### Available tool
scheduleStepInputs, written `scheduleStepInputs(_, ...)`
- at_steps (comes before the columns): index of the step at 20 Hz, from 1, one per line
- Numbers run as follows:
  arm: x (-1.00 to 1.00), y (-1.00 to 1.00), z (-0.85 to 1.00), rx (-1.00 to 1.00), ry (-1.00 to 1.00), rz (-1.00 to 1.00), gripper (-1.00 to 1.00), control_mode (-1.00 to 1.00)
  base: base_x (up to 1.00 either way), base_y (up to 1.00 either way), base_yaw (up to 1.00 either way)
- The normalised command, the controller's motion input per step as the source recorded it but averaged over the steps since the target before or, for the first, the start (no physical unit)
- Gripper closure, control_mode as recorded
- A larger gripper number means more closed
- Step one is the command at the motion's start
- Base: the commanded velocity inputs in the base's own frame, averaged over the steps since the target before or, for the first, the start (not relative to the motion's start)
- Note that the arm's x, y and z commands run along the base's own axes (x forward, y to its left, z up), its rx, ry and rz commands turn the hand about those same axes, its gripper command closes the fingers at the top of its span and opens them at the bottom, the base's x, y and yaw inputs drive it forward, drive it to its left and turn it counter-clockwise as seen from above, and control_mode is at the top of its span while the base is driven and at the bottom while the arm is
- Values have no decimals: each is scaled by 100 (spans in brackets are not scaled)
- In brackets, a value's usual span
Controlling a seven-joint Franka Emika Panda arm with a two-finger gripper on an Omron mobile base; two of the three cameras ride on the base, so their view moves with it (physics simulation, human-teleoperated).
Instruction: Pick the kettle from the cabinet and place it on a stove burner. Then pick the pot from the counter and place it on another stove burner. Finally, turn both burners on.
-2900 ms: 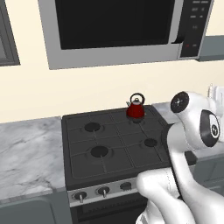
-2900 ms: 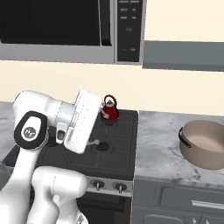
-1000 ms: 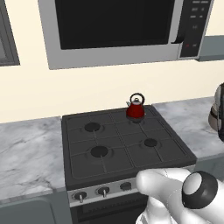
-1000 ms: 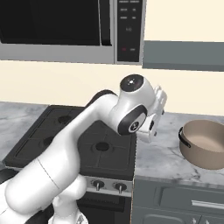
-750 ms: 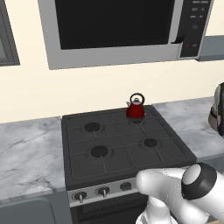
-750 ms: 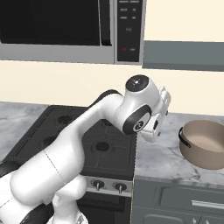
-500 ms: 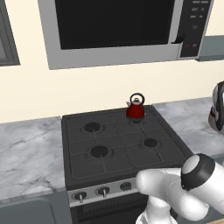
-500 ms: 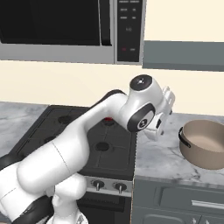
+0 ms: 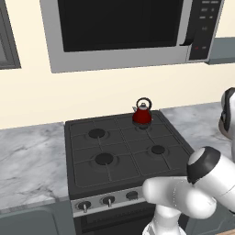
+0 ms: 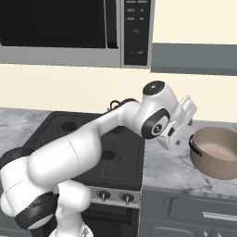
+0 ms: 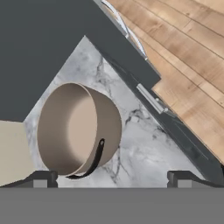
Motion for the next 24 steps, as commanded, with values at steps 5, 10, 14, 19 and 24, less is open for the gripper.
scheduleStepInputs(5, 0, -19, -11, 1, 0, -17, -100, -100, 0, 0, 0)
scheduleStepInputs(10, 0, -16, -16, 6, 0, -14, -100, -100, 0, 0, 0)
scheduleStepInputs(14, 0, -17, -25, 9, 0, -6, -100, -100, 0, 0, 0)
scheduleStepInputs(19, 1, -6, -24, 7, 0, -4, -100, -100, 0, 0, 0)
scheduleStepInputs(24, 18, -1, -23, 2, 0, -6, -100, -100, 0, 0, 0)
